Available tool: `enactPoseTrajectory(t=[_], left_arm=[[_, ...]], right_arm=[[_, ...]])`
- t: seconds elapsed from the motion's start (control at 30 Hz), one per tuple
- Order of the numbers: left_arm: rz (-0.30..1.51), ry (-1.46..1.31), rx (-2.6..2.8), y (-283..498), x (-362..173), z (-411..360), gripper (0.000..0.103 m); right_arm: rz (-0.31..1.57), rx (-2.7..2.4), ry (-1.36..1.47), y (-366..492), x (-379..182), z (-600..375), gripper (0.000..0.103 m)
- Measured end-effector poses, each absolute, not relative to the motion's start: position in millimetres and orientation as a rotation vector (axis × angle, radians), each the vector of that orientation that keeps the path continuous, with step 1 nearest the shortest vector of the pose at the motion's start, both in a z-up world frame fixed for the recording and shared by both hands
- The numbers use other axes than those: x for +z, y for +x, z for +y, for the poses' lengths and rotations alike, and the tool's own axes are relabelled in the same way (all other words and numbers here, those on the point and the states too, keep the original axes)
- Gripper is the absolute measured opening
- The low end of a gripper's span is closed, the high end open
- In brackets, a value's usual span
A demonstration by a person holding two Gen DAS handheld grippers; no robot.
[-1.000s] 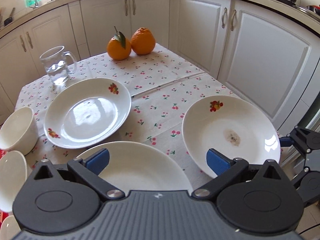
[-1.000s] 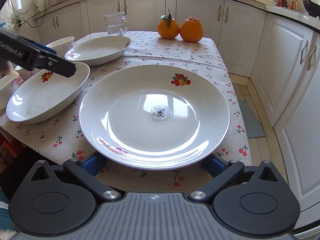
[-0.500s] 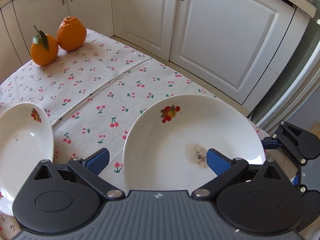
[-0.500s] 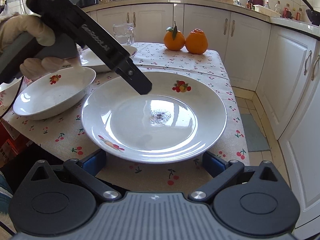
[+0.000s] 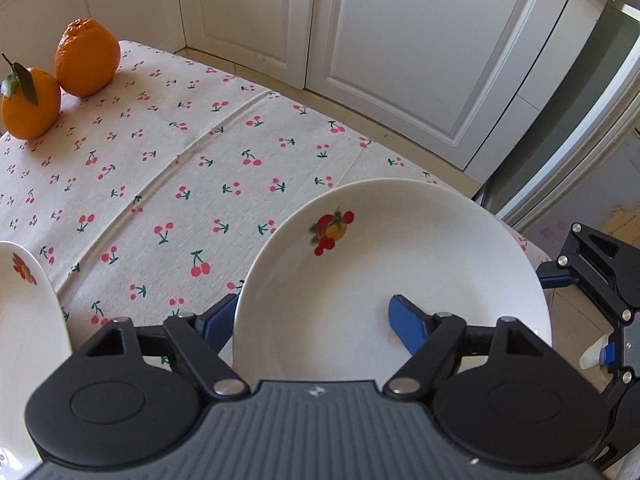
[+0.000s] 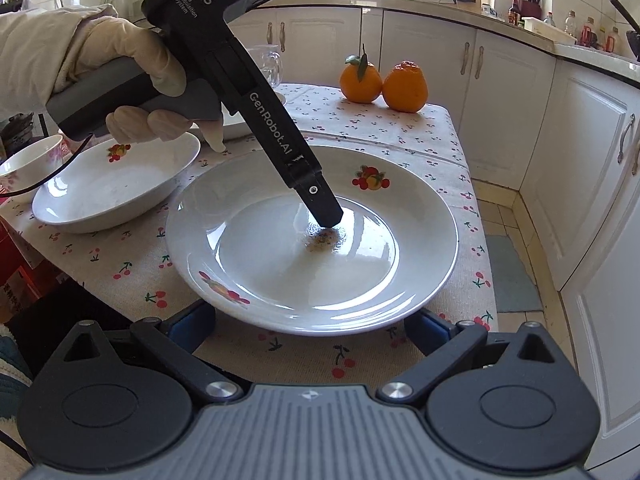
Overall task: Organize plates and bowls
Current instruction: 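Lift the gripped white plate off the cloth with the left gripper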
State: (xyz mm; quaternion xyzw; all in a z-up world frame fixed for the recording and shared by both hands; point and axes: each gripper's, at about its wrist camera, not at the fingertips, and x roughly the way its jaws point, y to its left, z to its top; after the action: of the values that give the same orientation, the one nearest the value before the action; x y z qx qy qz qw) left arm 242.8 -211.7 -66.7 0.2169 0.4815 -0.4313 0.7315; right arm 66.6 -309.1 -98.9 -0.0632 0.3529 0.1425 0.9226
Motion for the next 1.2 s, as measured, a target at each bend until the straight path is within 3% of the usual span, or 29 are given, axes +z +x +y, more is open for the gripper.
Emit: enactPoseTrajectory(t=[0.17,1.2], left_arm=[[1.071,0.487,-0.973,246.0,-65.3,-214.0,0.07],[1.033,0.426,-0.949,312.5,-64.9,-236.3,0.07]], right_arm=[[0.733,0.294,-0.124,66.9,-97.5,-310.4,0.099],[0.746,0.289,-0.124,127.2,-94.7,-330.8,0.098]])
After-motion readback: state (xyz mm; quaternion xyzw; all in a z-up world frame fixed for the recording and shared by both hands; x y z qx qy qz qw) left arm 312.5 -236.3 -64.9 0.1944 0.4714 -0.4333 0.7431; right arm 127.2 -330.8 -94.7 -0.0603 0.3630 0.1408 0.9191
